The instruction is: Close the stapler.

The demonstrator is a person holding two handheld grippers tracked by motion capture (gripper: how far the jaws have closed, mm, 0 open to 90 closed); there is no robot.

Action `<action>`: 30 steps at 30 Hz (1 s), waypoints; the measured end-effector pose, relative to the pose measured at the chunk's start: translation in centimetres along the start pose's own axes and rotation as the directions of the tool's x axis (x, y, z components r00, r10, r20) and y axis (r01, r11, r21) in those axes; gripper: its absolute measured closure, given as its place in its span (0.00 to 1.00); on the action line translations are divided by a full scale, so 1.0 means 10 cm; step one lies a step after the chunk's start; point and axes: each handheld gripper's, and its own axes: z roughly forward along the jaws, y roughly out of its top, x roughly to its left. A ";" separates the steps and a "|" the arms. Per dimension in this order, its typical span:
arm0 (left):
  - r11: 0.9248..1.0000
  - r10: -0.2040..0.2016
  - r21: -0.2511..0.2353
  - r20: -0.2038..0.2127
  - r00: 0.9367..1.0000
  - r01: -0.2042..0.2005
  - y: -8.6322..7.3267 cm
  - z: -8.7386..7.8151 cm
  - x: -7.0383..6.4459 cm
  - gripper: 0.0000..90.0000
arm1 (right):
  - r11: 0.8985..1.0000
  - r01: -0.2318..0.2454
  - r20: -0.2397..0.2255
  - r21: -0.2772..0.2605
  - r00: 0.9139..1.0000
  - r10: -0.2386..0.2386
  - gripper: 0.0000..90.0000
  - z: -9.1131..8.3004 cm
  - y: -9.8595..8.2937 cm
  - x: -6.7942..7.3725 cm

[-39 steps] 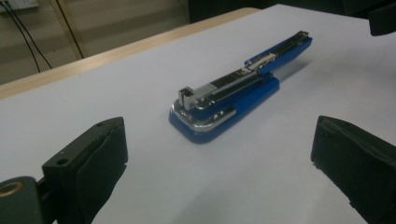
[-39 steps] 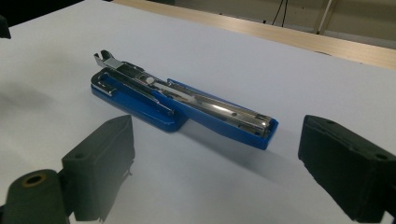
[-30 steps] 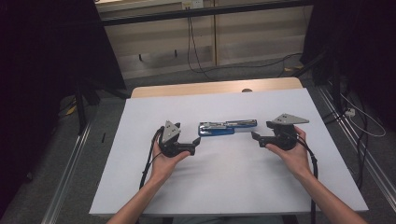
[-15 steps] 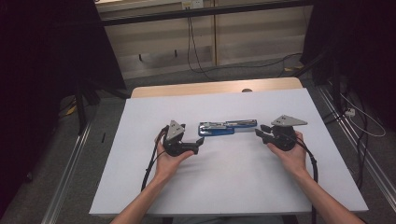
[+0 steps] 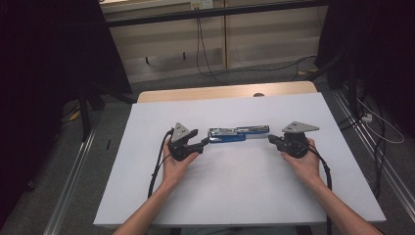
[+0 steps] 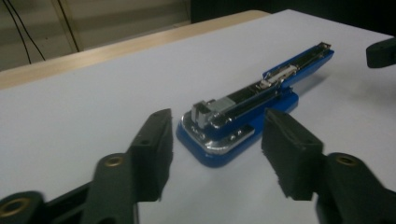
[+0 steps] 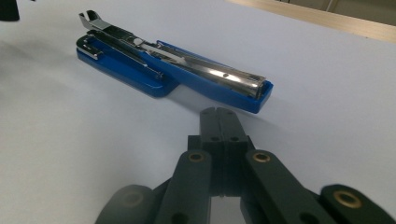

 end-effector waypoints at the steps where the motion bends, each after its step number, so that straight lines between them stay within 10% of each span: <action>1: 1.000 -0.007 0.000 0.007 1.000 0.007 0.01 0.02 0.00 0.59 | 1.000 0.002 0.003 0.002 1.000 -0.002 1.00 0.01 0.00 0.00; 16: 0.998 0.030 0.060 0.037 0.999 -0.032 0.10 0.27 -0.07 1.00 | 1.000 0.000 -0.011 0.008 1.000 0.000 1.00 0.05 0.02 0.00; 30: 0.985 0.061 0.156 0.043 0.997 -0.067 0.10 0.44 -0.12 1.00 | 1.000 0.008 -0.011 0.024 1.000 -0.008 1.00 0.14 0.12 -0.04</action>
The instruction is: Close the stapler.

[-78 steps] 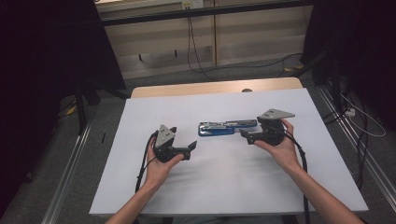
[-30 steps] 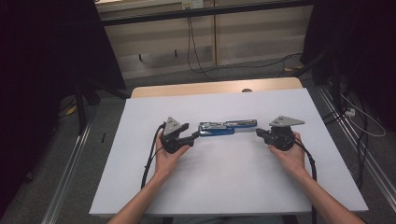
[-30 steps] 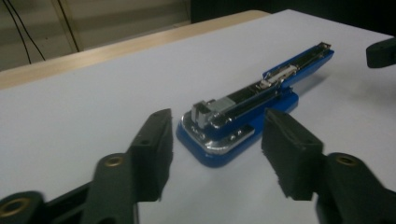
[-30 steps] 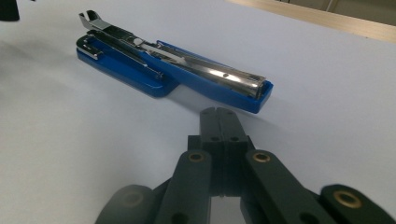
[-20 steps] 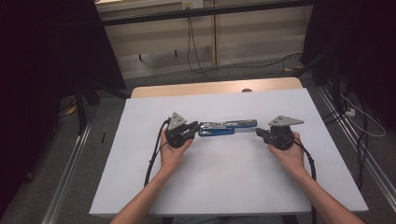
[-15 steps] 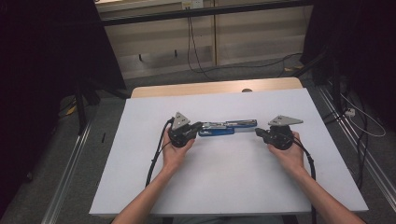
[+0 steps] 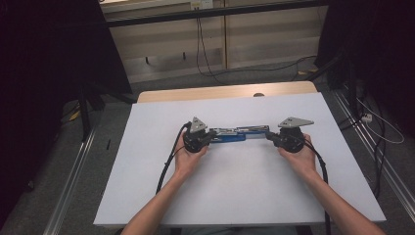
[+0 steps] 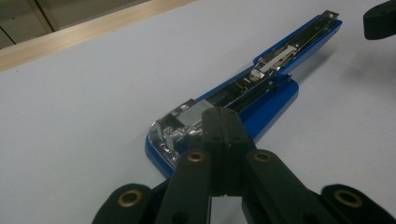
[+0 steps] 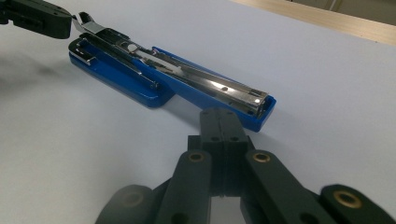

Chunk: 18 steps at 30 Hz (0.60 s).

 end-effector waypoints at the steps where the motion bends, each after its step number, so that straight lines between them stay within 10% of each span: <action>1: 1.000 0.000 0.005 0.001 1.000 0.000 -0.01 0.01 0.00 1.00 | 1.000 -0.001 0.001 0.004 1.000 0.001 1.00 0.01 0.00 0.00; 18: 0.999 0.014 0.041 -0.027 1.000 -0.013 -0.06 0.06 0.05 1.00 | 0.998 0.010 -0.005 0.060 1.000 -0.009 1.00 0.17 -0.01 0.02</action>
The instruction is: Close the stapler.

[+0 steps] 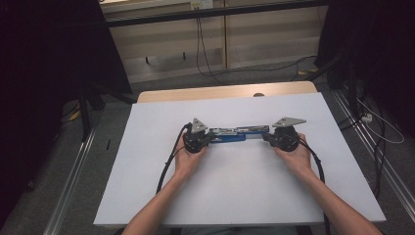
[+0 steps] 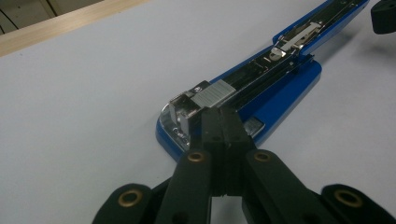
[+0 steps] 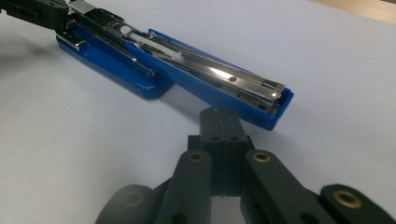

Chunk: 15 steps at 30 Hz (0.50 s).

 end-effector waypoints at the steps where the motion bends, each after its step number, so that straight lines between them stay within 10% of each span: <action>1: 1.000 -0.006 0.000 0.004 1.000 0.006 0.00 0.00 0.00 1.00 | 1.000 -0.003 -0.001 0.002 1.000 0.003 1.00 0.00 0.00 -0.01; 15: 1.000 -0.004 -0.010 0.015 1.000 0.004 -0.01 0.01 0.00 1.00 | 0.998 -0.017 0.031 0.054 0.999 0.016 1.00 0.07 -0.05 -0.07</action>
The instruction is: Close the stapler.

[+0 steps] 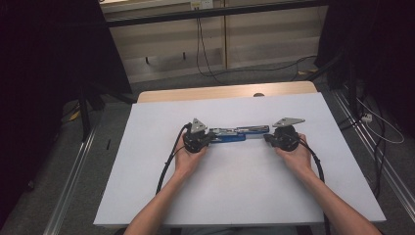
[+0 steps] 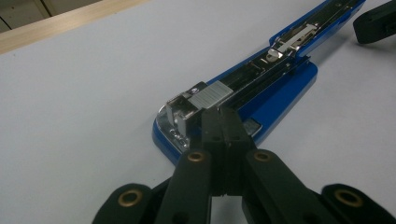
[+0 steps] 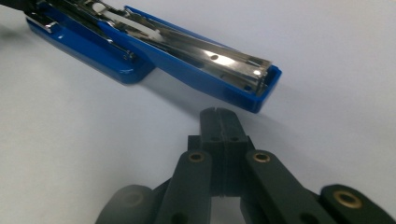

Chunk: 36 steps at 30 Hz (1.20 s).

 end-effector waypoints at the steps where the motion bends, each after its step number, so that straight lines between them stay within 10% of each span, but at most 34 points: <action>1: 1.000 -0.002 0.001 0.001 1.000 0.002 0.00 0.00 0.00 1.00 | 1.000 -0.005 0.002 0.005 1.000 0.005 1.00 0.00 0.00 0.00; 36: 1.000 -0.020 0.000 0.009 1.000 0.020 0.00 0.00 0.01 1.00 | 1.000 -0.009 0.017 0.019 1.000 0.008 1.00 0.09 0.06 -0.02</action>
